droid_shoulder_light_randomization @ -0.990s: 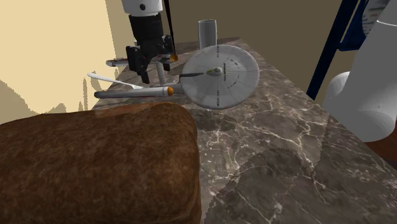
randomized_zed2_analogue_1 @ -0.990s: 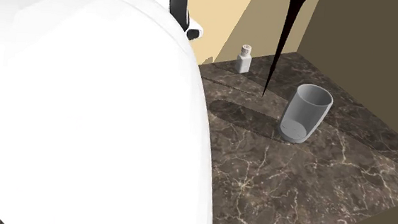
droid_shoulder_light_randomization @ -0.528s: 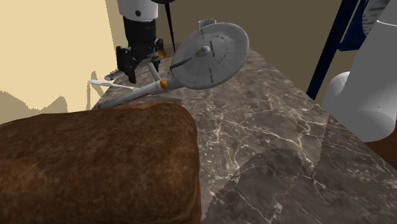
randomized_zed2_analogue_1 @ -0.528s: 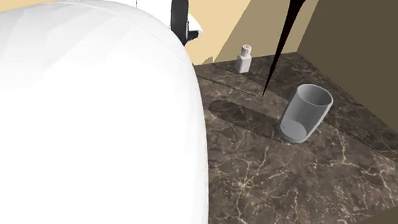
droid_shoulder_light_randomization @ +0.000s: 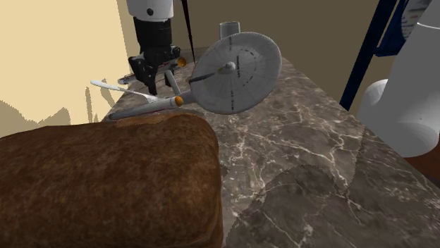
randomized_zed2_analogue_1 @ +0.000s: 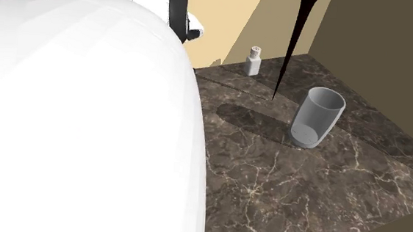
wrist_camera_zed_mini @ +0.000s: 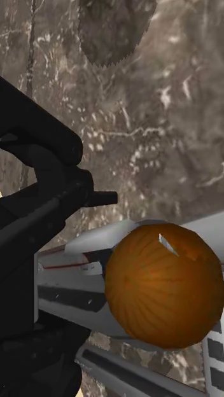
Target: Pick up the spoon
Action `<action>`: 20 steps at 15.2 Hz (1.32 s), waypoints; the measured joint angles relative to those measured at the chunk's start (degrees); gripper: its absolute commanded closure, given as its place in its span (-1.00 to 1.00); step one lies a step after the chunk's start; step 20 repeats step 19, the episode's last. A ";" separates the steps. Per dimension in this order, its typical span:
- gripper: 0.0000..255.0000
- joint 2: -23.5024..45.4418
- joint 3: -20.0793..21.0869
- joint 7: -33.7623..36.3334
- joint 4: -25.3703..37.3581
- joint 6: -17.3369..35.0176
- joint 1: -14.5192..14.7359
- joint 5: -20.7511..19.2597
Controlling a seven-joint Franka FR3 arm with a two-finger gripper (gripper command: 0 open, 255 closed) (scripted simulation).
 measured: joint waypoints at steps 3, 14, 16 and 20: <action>1.00 -0.92 -0.58 -1.22 -1.82 2.19 -0.40 0.47; 1.00 0.62 -0.57 -1.53 4.84 -11.79 -0.33 0.39; 1.00 0.91 -0.54 -1.46 6.65 -13.47 -0.31 0.29; 1.00 1.43 -0.47 -1.32 9.23 -15.57 -0.27 0.12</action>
